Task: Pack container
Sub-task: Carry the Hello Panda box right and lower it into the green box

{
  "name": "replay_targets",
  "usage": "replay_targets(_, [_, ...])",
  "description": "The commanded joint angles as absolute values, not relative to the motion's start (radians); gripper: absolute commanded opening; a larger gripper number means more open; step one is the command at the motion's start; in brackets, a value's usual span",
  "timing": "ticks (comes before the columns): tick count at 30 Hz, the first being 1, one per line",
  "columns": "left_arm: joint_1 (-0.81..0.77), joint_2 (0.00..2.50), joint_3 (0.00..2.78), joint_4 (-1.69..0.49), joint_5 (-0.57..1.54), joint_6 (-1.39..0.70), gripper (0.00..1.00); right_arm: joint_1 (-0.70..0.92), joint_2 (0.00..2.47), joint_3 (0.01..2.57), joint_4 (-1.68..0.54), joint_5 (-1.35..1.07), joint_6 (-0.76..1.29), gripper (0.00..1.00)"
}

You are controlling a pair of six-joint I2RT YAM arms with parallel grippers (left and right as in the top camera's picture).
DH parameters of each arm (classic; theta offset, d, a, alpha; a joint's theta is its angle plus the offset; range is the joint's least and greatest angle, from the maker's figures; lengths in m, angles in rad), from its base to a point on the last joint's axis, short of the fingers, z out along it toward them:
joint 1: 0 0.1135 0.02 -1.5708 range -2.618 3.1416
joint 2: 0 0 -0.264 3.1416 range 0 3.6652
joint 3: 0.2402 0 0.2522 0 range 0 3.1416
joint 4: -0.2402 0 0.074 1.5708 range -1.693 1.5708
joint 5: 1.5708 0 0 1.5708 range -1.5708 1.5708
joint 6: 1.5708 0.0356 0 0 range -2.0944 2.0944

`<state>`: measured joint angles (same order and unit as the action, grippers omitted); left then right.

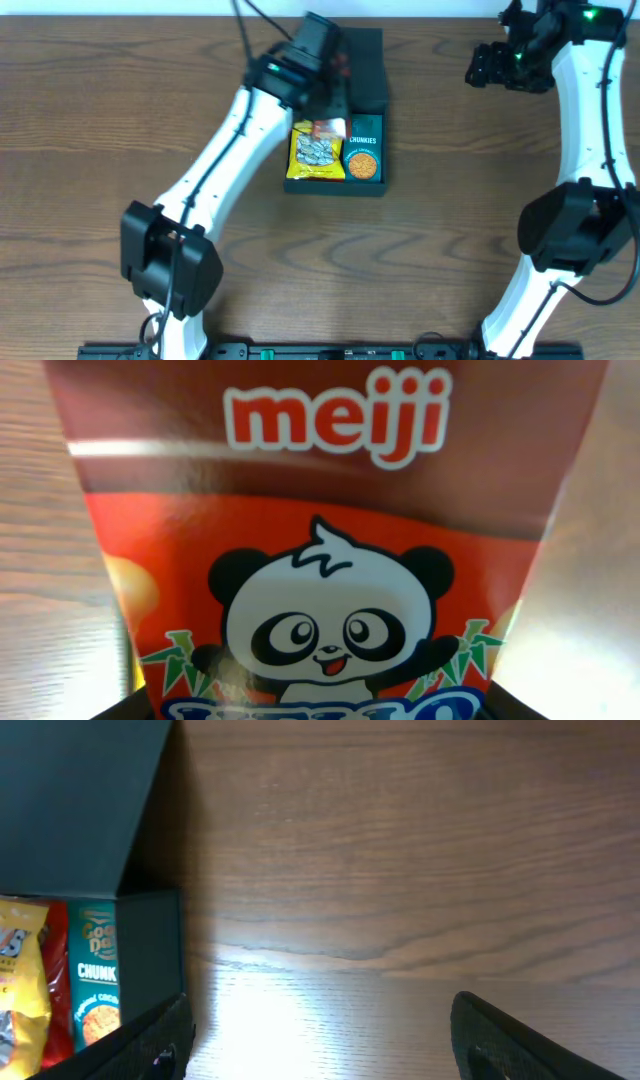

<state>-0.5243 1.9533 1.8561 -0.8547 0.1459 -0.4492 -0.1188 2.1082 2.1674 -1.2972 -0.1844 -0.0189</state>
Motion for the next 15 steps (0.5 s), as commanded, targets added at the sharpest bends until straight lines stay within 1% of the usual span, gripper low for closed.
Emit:
replay_targets(1, [-0.551, 1.98, 1.871, -0.869, 0.123, -0.429, 0.6, -0.136, 2.093, 2.183, -1.299, -0.205, -0.023, 0.82])
replay_targets(5, [-0.577, 2.008, 1.871, -0.884, 0.137, -0.44, 0.59, -0.147, 2.093, 2.183, -1.3, -0.24, -0.023, 0.82])
replay_targets(10, [-0.597, 2.041, 1.871, -0.885, 0.218, -0.478, 0.59, -0.153, 2.093, 2.183, -1.303, -0.24, -0.024, 0.82])
replay_targets(15, [-0.619, 2.085, 1.871, -0.879, 0.248, -0.479, 0.59, -0.154, 2.093, 2.183, -1.302, -0.24, -0.023, 0.82])
